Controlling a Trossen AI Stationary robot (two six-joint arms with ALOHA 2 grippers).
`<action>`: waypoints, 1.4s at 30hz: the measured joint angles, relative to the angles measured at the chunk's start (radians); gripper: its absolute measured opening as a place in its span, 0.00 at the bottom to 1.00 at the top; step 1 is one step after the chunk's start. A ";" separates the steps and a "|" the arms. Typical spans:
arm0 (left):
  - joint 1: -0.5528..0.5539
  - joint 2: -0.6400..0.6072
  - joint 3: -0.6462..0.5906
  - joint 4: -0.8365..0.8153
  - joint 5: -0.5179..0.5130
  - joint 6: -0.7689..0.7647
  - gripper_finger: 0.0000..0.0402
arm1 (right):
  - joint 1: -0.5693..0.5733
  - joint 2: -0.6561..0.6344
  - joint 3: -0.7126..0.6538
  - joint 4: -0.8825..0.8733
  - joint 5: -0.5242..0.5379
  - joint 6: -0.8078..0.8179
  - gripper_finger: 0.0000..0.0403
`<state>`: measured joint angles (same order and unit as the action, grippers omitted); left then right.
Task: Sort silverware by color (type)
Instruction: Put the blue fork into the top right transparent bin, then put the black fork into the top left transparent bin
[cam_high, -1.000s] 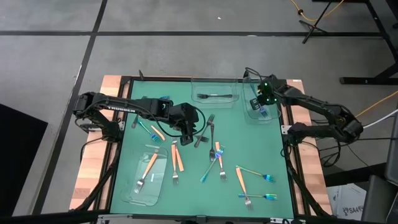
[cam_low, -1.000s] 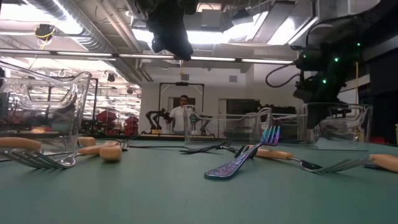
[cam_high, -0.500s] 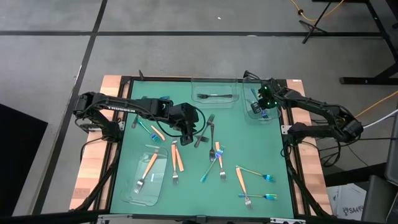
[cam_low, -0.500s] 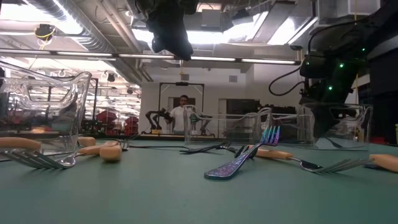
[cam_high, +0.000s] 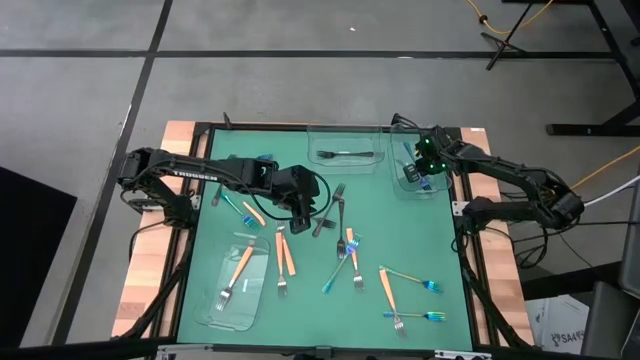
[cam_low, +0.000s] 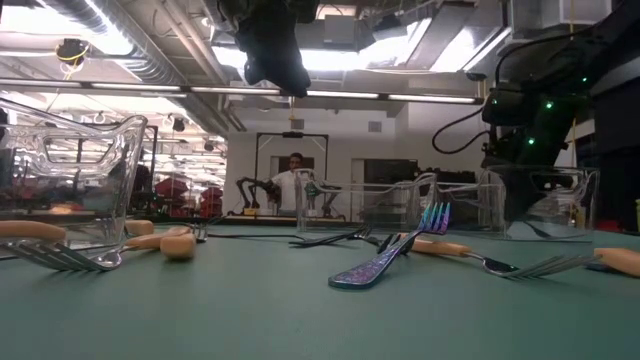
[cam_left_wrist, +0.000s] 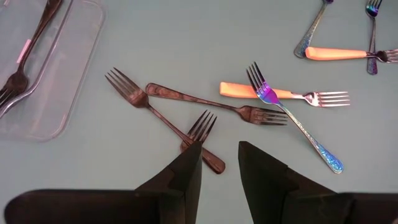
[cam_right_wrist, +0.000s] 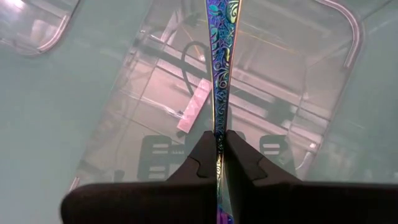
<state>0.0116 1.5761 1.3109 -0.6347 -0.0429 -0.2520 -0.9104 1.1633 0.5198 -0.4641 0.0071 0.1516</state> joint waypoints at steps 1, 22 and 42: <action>0.000 0.000 0.000 0.000 0.000 0.000 0.25 | 0.000 0.000 0.000 0.000 0.000 0.000 0.01; 0.000 0.000 0.000 0.000 0.000 -0.008 0.25 | 0.000 0.000 0.000 0.000 0.011 0.000 0.24; -0.002 0.000 0.000 0.094 -0.088 -0.072 0.25 | 0.000 0.000 0.000 0.000 0.011 0.000 0.27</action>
<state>0.0101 1.5764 1.3109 -0.5410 -0.1307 -0.3244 -0.9104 1.1629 0.5198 -0.4644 0.0185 0.1513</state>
